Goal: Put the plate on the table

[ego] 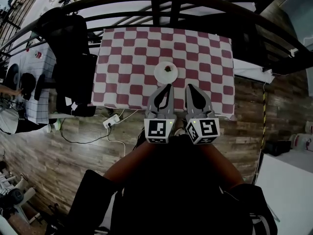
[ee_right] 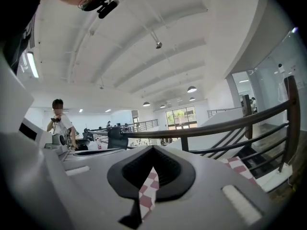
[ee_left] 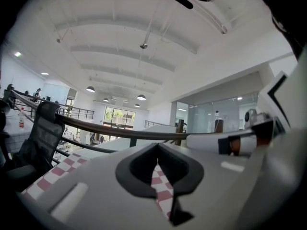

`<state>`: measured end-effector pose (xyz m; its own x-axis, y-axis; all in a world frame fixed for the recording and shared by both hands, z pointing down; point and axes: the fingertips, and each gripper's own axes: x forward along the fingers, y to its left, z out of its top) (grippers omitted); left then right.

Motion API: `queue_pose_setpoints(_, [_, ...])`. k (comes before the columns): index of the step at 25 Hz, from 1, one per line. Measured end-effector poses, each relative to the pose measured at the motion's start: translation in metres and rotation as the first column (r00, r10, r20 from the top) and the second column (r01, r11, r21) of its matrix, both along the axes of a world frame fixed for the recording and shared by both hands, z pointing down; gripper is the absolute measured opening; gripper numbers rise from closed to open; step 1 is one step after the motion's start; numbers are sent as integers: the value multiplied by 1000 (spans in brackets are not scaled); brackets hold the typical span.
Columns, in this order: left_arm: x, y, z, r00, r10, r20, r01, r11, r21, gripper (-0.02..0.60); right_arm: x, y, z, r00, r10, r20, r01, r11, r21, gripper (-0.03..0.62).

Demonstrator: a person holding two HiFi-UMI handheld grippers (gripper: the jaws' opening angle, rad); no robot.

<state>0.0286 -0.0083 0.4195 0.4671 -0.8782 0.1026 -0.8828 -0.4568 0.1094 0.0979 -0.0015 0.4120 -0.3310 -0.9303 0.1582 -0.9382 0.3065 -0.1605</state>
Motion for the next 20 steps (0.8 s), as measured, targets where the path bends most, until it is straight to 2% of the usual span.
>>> queue_pose_setpoints(10, [44,28,-11,999,-9,33,7,998,61,9,35,21,1,998,-49,-35,49,999,14,-2])
queue_pose_setpoints(15, [64,40,-24,997,12,78,-21,993,119,9,45,28,-1,998,-67,-19,67,998,16,-3])
queue_pose_setpoints(20, [76,43,-34,998,5,68,-11,996,93,9,58,35,-5,997,-71,-37,73,997,39,-3])
